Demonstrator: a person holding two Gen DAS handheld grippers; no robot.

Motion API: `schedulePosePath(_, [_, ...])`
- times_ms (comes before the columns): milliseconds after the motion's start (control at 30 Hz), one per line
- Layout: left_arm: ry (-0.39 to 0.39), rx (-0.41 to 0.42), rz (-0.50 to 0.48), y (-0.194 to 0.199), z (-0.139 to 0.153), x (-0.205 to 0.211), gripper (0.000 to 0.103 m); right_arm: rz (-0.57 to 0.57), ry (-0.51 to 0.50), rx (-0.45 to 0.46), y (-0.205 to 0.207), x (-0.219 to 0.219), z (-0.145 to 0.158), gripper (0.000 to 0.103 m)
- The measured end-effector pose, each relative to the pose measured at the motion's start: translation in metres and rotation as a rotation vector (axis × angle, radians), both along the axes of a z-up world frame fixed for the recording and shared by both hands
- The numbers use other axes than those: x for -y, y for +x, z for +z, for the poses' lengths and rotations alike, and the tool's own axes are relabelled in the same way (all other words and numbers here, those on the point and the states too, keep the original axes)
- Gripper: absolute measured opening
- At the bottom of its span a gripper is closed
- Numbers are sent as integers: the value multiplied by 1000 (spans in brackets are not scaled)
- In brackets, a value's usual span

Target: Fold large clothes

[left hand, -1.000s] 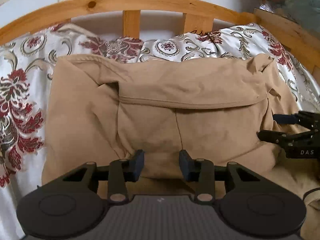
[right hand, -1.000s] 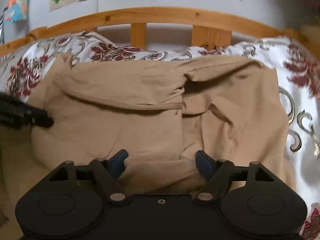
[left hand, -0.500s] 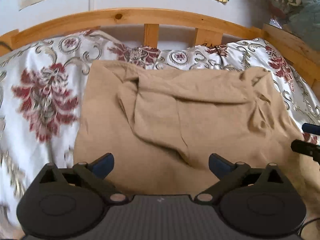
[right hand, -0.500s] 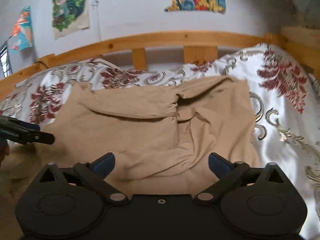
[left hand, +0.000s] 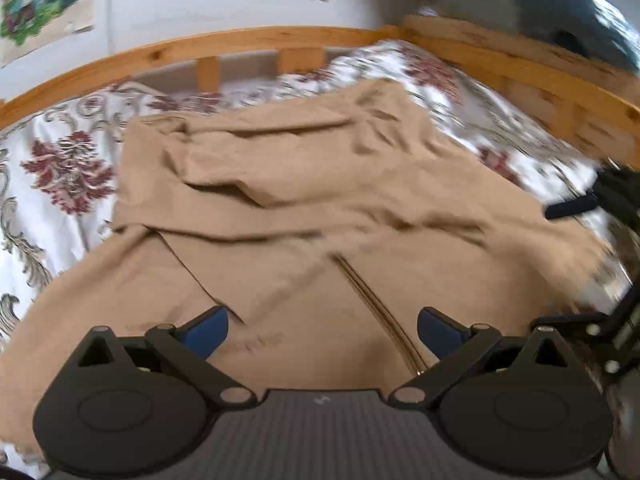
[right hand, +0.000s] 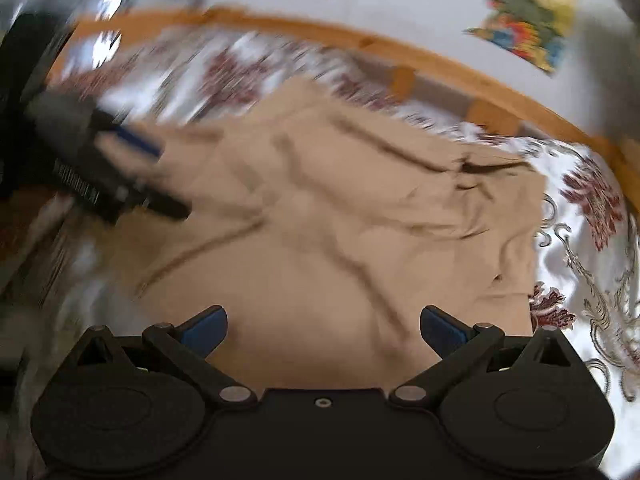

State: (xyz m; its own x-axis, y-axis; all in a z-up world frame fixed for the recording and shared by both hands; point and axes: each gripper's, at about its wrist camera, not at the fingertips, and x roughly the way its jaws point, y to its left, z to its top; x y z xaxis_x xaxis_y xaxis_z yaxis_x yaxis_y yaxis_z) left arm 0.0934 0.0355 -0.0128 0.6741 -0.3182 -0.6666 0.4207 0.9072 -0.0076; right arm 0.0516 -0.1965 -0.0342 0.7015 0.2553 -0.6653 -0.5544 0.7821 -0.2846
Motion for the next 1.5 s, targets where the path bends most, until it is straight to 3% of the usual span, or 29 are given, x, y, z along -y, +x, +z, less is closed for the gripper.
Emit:
schedulePosePath(133, [53,13,-98,-29,-7,11,102,45,-126,-9,-20,-19,-13,102])
schedulePosePath(233, [124,26,-112,-37,-14,25,102,34,-226,-17,-16,-29,-29,102])
schedulePosePath(367, [106,-3,-96,-39,-23,34,102,-17,-162,-51,-8,-21,-37,102])
schedulePosePath(500, [130,-30,-137,-43,-27,46,102,-89,-141,-3,-4,-20,-36,100])
schedulePosePath(600, [185,-9,-157,-47,-28,54,102,-69,-126,-32,-6,-23,-38,81])
schedulePosePath(667, [183,-16,-147,-47,-28,55,102,-55,-93,-55,-5,-23,-36,57])
schedulePosePath(833, [226,20,-115,-44,-23,55,98,-26,-43,-32,-10,-28,-31,18])
schedulePosePath(1033, [286,63,-35,-34,-16,60,88,-36,17,124,-17,-23,-9,13])
schedulePosePath(1233, [362,63,88,-18,-16,48,66,-48,51,149,-16,-17,-1,13])
schedulePosePath(1500, [390,27,273,-7,-22,3,50,-57,74,165,-15,-13,2,12])
